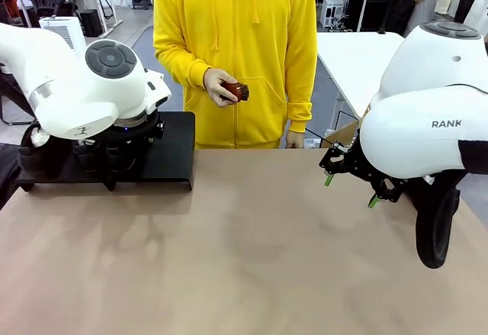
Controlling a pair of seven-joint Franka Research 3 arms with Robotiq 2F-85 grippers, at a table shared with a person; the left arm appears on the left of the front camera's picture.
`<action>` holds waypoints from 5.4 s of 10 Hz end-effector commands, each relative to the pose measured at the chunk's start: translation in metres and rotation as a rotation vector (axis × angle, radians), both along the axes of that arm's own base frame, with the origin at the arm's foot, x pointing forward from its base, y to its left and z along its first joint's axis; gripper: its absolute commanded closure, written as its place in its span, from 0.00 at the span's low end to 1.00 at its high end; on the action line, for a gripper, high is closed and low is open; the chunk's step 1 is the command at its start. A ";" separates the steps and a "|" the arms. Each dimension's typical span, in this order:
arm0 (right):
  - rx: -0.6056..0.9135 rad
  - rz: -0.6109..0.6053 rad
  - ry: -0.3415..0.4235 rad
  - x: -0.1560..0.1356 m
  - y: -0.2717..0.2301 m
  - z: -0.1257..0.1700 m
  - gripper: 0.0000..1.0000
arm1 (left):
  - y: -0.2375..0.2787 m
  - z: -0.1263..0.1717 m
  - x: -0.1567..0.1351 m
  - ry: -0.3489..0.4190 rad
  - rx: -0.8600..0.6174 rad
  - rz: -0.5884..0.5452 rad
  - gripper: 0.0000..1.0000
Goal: Organize the shoes by placing them on the stand.
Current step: Place the Shoe from the middle of the table onto the Shoes Stand, then pick up one Shoe and place it in the middle of the table.
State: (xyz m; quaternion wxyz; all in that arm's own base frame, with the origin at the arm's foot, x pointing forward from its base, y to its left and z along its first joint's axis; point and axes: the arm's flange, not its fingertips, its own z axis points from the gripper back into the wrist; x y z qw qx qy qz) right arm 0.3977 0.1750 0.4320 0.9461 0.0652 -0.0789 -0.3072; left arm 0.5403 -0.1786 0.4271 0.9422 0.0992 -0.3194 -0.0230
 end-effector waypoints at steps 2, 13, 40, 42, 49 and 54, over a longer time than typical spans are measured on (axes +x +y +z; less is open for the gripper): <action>0.006 0.021 -0.007 0.001 -0.002 0.002 0.00 | 0.011 0.047 -0.032 -0.022 -0.220 0.037 0.13; 0.006 0.021 -0.007 0.001 -0.002 0.002 0.00 | 0.004 0.043 -0.022 -0.025 -0.222 0.033 0.13; -0.355 0.686 0.009 0.083 -0.130 -0.008 0.00 | -0.075 0.088 -0.189 0.567 -0.624 0.006 0.13; -0.410 0.726 0.042 0.093 -0.136 -0.025 0.00 | -0.075 0.088 -0.189 0.567 -0.624 0.006 0.13; -0.372 0.720 0.121 0.115 -0.172 -0.076 0.00 | -0.075 0.088 -0.189 0.567 -0.624 0.006 0.13; -0.332 0.671 0.090 0.128 -0.189 -0.077 0.00 | -0.075 0.088 -0.189 0.567 -0.624 0.006 0.13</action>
